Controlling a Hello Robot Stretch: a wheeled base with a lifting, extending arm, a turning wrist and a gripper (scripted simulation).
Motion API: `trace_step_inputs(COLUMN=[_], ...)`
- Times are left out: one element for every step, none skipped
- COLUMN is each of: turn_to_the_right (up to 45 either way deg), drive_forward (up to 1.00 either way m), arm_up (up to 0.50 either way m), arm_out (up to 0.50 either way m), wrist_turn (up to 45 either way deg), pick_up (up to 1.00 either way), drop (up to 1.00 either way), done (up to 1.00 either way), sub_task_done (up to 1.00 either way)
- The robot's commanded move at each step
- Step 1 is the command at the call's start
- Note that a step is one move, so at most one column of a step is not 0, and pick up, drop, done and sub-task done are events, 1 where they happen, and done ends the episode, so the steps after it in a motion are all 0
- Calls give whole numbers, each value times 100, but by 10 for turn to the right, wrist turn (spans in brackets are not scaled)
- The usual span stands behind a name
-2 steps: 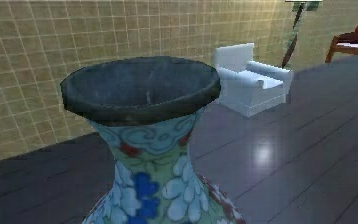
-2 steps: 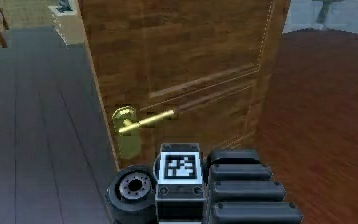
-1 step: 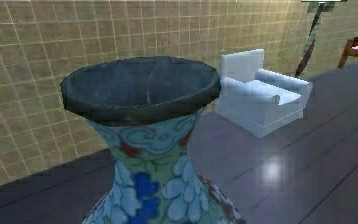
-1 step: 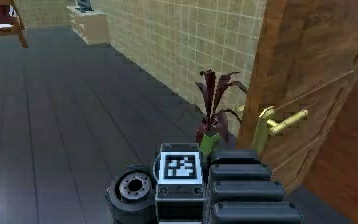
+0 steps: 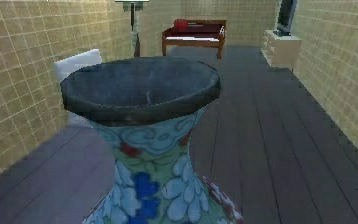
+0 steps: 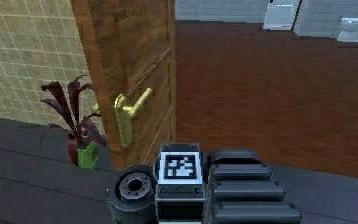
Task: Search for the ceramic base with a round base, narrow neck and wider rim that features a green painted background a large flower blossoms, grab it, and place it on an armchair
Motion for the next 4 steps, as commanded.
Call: trace_step_inputs(turn_to_the_right=[0,0,60,0], drive_forward=[100,100,0,50], arm_up=[0,0,0,0], arm_out=[0,0,0,0], wrist_turn=[0,0,0,0], pick_up=[0,0,0,0], drop=[0,0,0,0], done=[0,0,0,0], sub_task_done=[0,0,0,0])
